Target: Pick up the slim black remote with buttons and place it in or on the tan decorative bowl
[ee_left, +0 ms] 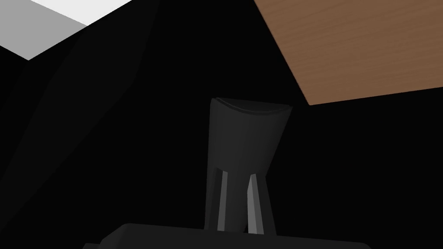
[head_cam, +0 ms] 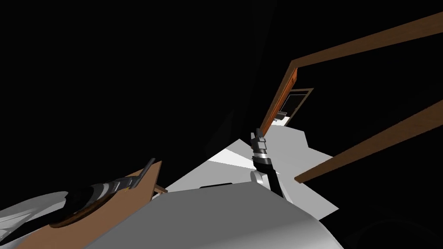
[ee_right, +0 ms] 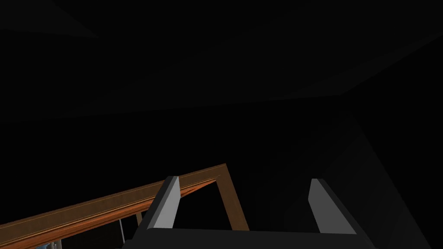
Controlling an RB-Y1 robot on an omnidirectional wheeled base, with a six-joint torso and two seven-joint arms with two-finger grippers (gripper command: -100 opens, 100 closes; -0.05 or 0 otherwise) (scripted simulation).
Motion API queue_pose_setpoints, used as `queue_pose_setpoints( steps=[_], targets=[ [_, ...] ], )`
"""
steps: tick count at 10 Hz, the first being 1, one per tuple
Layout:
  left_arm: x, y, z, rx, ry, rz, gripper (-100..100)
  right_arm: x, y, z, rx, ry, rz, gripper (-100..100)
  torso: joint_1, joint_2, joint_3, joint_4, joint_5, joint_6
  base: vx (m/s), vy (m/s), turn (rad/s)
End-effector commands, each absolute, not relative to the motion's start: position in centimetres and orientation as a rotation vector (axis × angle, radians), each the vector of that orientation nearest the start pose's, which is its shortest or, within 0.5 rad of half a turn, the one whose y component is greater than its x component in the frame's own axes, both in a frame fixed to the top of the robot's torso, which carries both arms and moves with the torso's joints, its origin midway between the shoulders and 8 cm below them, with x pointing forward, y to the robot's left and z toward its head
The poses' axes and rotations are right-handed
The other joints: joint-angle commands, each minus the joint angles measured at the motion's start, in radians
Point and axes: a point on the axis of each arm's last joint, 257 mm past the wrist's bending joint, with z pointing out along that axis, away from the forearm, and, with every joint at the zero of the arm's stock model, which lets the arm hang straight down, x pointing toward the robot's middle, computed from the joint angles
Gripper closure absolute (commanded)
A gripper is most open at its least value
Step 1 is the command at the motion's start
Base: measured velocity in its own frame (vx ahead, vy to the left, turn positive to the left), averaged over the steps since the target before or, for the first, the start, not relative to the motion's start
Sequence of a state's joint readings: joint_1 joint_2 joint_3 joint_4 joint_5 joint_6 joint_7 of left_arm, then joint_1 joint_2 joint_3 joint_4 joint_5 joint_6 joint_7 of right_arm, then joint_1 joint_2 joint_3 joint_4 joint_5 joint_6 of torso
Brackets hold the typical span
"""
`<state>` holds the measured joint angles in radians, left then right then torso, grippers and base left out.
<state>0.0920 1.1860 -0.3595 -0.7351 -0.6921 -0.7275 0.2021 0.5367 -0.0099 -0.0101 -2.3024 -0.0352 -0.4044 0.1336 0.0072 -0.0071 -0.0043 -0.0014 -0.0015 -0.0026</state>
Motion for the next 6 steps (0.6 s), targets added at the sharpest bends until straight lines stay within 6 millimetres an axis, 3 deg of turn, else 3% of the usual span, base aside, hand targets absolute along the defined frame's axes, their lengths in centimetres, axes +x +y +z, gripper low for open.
queue_pose_setpoints(
  steps=[1, 2, 4, 5, 6],
  targets=[
    [28.56, 63.74, -38.04, -0.005, 2.518, -0.086, 100, 35.08, -29.2, 0.41, 0.701, 0.708, 1.155, 0, 0.0, 0.0, 0.0, 0.0, 0.0, 0.0, 0.149, 0.052, 0.201],
    [28.29, 63.82, -38.24, 0.013, 2.531, -0.077, 100, 35.08, -29.2, 0.42, 0.701, 0.708, 1.155, 0, 0.0, -0.001, -0.001, 0.0, 0.001, 0.002, 0.076, 0.008, -0.021],
    [28.08, 63.53, -38.36, 0.024, 2.573, -0.102, 100, 35.08, -29.2, 0.41, 0.701, 0.708, 1.155, 0, -0.002, -0.002, -0.001, 0.0, 0.0, 0.001, 0.153, 0.029, 0.229],
    [27.82, 63.62, -38.53, 0.039, 2.585, -0.093, 100, 35.08, -29.19, 0.42, 0.701, 0.708, 1.155, 0, -0.002, -0.002, -0.002, -0.001, 0.001, 0.002, 0.054, 0.017, 0.001],
    [27.84, 63.32, -38.43, 0.026, 2.613, -0.125, 100, 35.08, -29.19, 0.42, 0.701, 0.708, 1.155, 0, -0.002, 0.002, 0.0, 0.0, 0.001, 0.003, 0.101, 0.06, 0.302]
  ],
)
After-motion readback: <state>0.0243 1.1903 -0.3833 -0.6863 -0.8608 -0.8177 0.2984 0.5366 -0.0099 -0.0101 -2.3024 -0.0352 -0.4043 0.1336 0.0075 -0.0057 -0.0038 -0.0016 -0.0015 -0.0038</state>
